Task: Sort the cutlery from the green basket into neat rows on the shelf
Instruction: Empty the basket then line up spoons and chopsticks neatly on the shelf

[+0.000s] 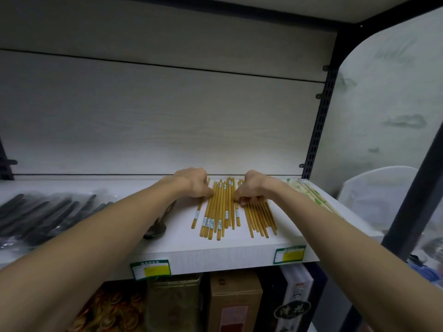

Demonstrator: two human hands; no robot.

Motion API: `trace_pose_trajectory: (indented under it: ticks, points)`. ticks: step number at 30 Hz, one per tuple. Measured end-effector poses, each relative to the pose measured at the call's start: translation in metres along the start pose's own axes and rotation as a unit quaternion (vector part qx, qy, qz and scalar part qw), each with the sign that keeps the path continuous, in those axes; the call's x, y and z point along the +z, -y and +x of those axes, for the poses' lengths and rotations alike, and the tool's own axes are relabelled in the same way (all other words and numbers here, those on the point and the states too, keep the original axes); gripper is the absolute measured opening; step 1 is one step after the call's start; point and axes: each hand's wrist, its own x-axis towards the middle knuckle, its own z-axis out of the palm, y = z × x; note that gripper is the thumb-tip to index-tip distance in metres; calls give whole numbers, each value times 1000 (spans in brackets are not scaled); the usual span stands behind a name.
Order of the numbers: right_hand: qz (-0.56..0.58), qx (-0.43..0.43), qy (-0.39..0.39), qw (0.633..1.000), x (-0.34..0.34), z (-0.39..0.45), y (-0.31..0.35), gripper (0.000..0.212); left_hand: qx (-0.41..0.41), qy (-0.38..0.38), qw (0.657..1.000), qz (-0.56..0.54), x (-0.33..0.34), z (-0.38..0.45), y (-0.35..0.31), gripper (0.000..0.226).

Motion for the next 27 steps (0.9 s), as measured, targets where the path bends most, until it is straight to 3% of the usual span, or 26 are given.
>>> trace_pose_trajectory:
  ticks: [12,16,21,24,27]
  points:
    - [-37,-14,-51,998,11,1,17,21,-16,18,1000,-9,1,2,2,37]
    - [48,-12,-80,996,2,-1,15,23,-7,31,999,-15,0,0,4,38]
    - [199,-11,-52,979,-5,-10,3,20,12,44,999,-26,-5,-4,8,38]
    - [231,-49,-43,971,-9,-15,-4,17,20,51,998,-29,-6,-5,10,38]
    - [285,-115,-93,947,-18,-17,-13,18,25,45,998,-30,-5,-5,11,35]
